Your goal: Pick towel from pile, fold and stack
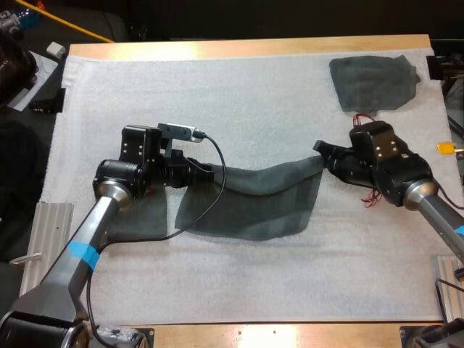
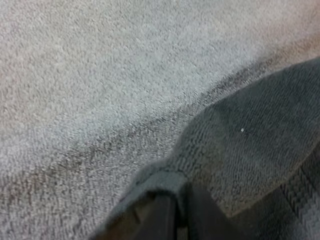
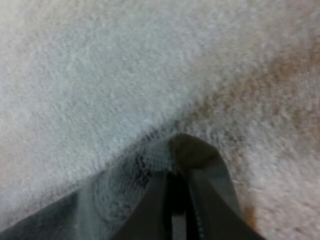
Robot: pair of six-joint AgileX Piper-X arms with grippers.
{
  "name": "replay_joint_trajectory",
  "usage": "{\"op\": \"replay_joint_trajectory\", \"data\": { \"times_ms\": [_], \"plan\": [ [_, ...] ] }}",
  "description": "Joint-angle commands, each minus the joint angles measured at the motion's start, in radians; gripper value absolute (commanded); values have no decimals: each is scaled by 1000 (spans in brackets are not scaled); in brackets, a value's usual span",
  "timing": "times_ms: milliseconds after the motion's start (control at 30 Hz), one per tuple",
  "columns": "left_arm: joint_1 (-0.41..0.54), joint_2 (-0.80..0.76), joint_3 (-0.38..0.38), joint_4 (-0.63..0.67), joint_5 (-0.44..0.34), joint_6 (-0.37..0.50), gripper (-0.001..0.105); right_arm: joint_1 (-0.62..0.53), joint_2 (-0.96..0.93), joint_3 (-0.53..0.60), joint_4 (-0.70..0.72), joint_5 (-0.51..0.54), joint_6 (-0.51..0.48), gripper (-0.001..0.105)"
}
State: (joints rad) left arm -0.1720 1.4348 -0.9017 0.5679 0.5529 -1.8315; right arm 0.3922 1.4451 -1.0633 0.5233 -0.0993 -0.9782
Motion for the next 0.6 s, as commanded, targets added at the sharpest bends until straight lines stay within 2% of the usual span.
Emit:
{"op": "replay_joint_trajectory", "data": {
  "times_ms": [0, 100, 200, 267, 333, 367, 500, 567],
  "plan": [
    [2, 8, -2, -50, -2, -17, 0, -2, 12, 8, -55, -45, 7, 3],
    [3, 6, -2, -93, 0, -36, 7, -7, 24, 11, -129, -84, 29, 26],
    [4, 4, 1, -149, 8, -64, 30, -15, 35, 19, -227, -124, 61, 59],
    [5, 0, -2, -189, 22, -87, 50, -19, 40, 18, -291, -140, 69, 70],
    [9, 1, -10, -213, 47, -101, 62, -23, 35, 15, -326, -146, 62, 68],
    [9, 0, -15, -219, 63, -104, 64, -24, 30, 13, -340, -149, 54, 66],
    [9, -4, -55, -195, 129, -100, 61, -20, -1, 15, -366, -170, -43, 58],
    [10, -11, -54, -175, 127, -91, 59, -18, -11, 12, -347, -173, -83, 57]
  ]
}}
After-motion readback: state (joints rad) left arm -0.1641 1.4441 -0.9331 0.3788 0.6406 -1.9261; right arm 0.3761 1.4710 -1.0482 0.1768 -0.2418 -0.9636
